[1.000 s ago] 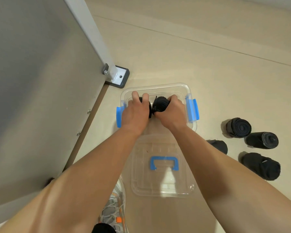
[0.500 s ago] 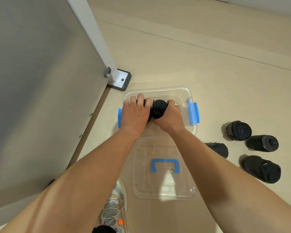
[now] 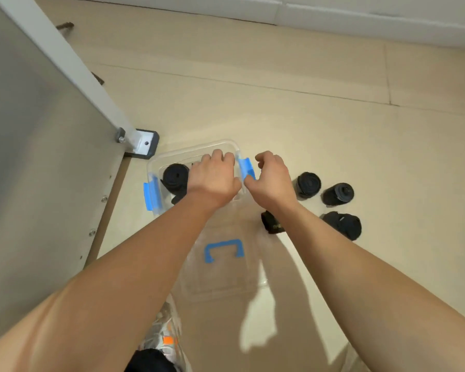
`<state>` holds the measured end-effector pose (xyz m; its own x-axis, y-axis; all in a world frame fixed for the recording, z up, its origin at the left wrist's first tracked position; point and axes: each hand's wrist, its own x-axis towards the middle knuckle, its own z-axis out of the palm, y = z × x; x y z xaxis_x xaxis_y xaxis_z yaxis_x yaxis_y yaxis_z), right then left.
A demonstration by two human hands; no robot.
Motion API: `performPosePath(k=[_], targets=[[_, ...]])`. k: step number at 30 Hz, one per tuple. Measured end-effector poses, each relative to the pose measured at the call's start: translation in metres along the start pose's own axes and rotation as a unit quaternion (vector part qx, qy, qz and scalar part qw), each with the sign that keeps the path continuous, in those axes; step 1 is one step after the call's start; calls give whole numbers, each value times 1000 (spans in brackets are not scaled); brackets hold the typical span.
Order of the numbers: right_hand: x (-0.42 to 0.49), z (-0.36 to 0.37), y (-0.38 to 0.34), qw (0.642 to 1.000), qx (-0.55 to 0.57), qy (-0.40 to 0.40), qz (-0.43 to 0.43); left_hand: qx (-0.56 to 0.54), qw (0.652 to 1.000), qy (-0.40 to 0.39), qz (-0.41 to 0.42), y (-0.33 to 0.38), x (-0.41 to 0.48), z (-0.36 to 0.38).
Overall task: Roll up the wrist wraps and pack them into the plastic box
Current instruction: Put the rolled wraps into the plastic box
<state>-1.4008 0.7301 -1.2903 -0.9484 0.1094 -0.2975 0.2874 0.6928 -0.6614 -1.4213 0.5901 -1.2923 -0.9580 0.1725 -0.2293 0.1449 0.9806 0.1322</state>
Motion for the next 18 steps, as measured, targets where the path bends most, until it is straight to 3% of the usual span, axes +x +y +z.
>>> performPosePath(k=[4,8,14,18], targets=[[-10,-55,68,994,-51,68,69,-47,995,-61,64,75,4,8],[-7,-87,134,980,-118,85,139,-70,988,-111,84,134,19,39],[23,-86,191,973,-132,31,187,-61,988,-104,98,174,51,89],[43,-75,210,974,-101,0,202,-51,983,-139,106,185,72,117]])
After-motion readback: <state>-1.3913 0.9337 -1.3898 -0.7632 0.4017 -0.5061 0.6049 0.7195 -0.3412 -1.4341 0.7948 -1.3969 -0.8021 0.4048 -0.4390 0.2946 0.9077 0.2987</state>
